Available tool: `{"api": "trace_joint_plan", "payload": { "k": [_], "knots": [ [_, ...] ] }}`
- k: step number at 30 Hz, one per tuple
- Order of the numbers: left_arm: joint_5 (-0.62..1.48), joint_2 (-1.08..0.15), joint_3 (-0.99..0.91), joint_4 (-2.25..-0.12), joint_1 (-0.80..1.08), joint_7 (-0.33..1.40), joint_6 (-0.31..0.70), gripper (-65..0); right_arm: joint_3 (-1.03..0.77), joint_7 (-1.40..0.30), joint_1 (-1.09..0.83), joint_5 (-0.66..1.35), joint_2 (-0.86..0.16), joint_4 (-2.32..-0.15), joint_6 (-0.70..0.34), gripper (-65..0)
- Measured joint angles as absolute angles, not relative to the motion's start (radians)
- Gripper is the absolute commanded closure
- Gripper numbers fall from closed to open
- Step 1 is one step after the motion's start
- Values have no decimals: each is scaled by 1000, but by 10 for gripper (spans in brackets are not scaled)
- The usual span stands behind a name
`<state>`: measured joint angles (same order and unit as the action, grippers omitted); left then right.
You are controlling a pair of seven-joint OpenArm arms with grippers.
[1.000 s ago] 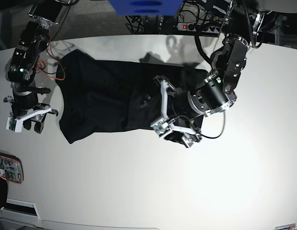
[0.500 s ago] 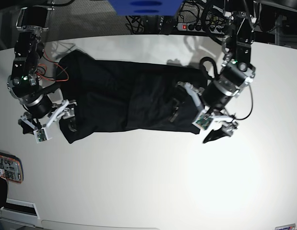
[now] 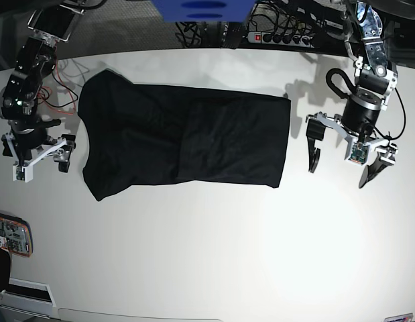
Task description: Fold the T-shirt properly
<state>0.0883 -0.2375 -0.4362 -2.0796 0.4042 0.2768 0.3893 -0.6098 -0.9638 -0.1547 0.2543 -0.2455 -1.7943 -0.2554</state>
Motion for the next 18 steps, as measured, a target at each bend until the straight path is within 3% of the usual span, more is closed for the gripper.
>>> {"api": "trace_joint_plan", "payload": {
  "k": [18],
  "knots": [
    [85,-261,-487,-2079,429,284,387,-650,-643,-965,-161,254,-124,-1661,-251,-575]
  ]
}}
